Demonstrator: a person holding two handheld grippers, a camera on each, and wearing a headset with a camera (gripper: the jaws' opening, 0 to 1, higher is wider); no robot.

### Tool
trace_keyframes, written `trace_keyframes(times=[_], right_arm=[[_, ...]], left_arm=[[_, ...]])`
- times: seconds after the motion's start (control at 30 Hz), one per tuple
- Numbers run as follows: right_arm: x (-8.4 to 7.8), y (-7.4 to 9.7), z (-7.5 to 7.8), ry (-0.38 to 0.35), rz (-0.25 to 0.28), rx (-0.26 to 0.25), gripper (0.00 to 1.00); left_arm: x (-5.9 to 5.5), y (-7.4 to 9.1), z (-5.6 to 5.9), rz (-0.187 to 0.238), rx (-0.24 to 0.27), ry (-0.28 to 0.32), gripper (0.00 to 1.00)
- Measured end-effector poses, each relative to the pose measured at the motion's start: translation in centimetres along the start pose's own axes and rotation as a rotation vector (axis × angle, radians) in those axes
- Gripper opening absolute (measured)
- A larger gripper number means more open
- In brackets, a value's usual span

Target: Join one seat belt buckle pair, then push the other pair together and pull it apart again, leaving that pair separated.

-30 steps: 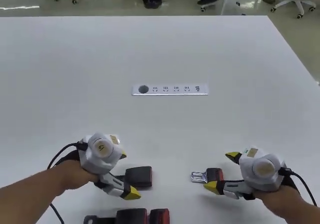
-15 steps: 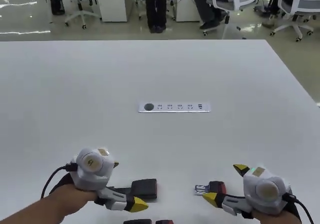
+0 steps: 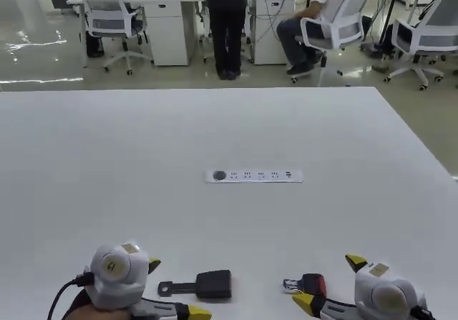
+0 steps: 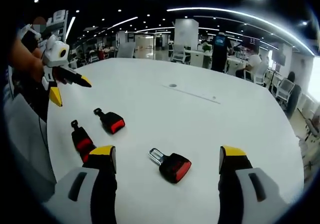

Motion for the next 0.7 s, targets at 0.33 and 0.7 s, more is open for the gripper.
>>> trace_keyframes(times=[0.33,0.7], right_arm=[[0.2,2.9,-2.8,-0.008,0.064,-0.029,0.85],[-0.1,5.6,-5.5,-0.02,0.085,-0.051,0.87]], left_arm=[[-1.6,3.6,0.5,0.095,0.046,0.06,1.0],[-3.5,7.6,1.3,0.145,0.075,0.067,1.0]])
Point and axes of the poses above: the centre of the closed fingertips' face, and the gripper's own axes: y roughly backward along the fingers, z roughly to its right, x roughly out of its top, the point moved 2 cm from there along y, roughly backward along the fingers, and after that the axes turned 5 degrees about x, right-handed, at the moved point
